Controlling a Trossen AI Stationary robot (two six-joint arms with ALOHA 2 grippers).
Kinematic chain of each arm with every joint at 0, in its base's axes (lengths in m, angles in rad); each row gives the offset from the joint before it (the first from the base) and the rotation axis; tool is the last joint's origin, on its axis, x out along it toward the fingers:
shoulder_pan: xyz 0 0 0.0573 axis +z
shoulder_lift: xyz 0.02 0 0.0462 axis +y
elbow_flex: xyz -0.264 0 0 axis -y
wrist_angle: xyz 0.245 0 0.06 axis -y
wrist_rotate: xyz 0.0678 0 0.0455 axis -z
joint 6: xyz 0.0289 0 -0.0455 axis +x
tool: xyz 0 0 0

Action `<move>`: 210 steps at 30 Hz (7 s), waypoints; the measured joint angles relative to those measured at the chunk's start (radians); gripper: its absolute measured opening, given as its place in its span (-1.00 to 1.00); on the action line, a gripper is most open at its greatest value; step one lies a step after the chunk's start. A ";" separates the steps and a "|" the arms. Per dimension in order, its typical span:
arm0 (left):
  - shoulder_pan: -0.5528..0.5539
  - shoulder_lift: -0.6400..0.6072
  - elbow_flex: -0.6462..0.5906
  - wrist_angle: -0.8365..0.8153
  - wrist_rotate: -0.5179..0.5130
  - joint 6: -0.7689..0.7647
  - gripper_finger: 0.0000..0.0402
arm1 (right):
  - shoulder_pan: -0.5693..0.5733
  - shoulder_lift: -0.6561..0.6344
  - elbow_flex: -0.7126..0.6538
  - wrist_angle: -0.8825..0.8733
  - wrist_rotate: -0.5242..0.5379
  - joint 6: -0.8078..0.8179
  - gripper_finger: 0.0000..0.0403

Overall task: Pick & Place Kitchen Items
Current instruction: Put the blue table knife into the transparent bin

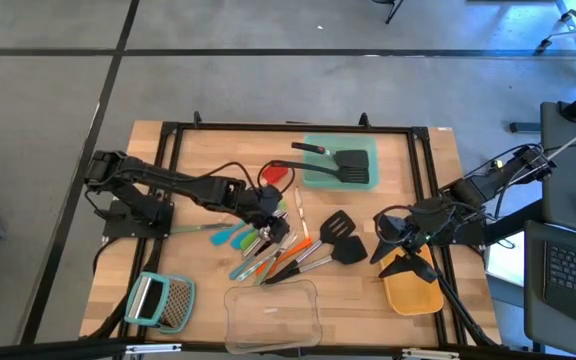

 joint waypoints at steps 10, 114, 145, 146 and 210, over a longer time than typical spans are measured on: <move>0.012 0.000 0.000 0.000 0.003 0.004 0.19 | 0.000 0.000 0.000 -0.001 0.002 -0.001 0.00; -0.170 0.379 0.100 -0.237 -0.068 0.371 0.19 | -0.001 -0.003 0.001 0.007 0.220 -0.099 0.00; -0.098 0.436 0.103 -0.176 0.120 0.404 -0.81 | -0.002 -0.002 0.001 0.006 0.264 -0.086 0.00; -0.098 0.436 0.103 -0.177 0.119 0.405 -0.83 | -0.001 -0.002 0.001 0.006 0.264 -0.086 0.00; -0.069 0.430 0.075 -0.171 0.084 0.421 -0.97 | -0.001 -0.002 0.001 -0.001 0.290 -0.088 0.00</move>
